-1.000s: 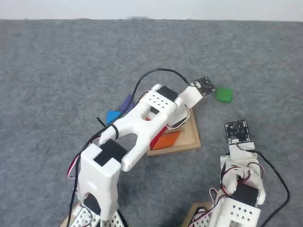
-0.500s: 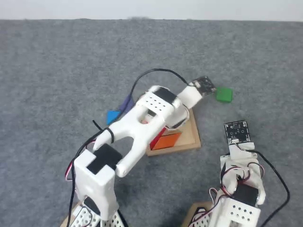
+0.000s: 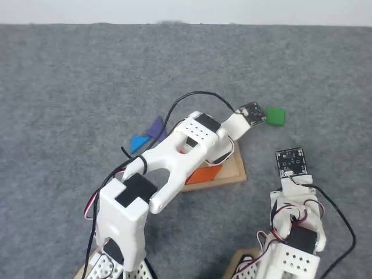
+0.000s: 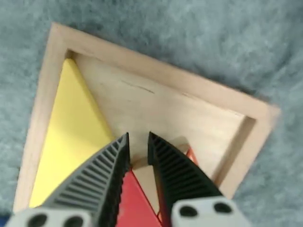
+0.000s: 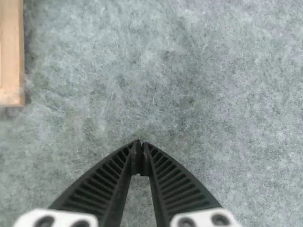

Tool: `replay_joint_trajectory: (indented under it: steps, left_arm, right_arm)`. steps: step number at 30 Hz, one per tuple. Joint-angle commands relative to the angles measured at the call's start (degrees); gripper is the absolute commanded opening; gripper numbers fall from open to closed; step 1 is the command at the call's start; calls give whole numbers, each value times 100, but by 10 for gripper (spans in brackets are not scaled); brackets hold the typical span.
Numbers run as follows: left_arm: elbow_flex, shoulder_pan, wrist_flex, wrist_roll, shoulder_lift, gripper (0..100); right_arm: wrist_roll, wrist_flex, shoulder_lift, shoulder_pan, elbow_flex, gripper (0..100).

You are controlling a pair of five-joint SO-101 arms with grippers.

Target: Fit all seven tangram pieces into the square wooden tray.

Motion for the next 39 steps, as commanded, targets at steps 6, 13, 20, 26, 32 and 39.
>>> replay_joint_trajectory:
  steps: [6,13,20,26,32,39]
  left_arm:
    - [585,-53,-62,-185,-888,72]
    - [593,-53,255,308,-2092,77]
    - [576,-1143,607,738,-2954,86]
    - [796,-2629,527,2031,-2602,171]
    - [1147,-3420,492,2576,-2207,172]
    - [1842,-4070,-905,2585,-2066,173]
  right_arm:
    - [70,-110,48,13,79,9]
    - [70,-110,48,13,79,9]
    - [70,-110,48,13,79,9]
    - [70,-110,48,13,79,9]
    - [62,-400,101,57,-193,12]
    - [44,-479,989,31,-1503,102]
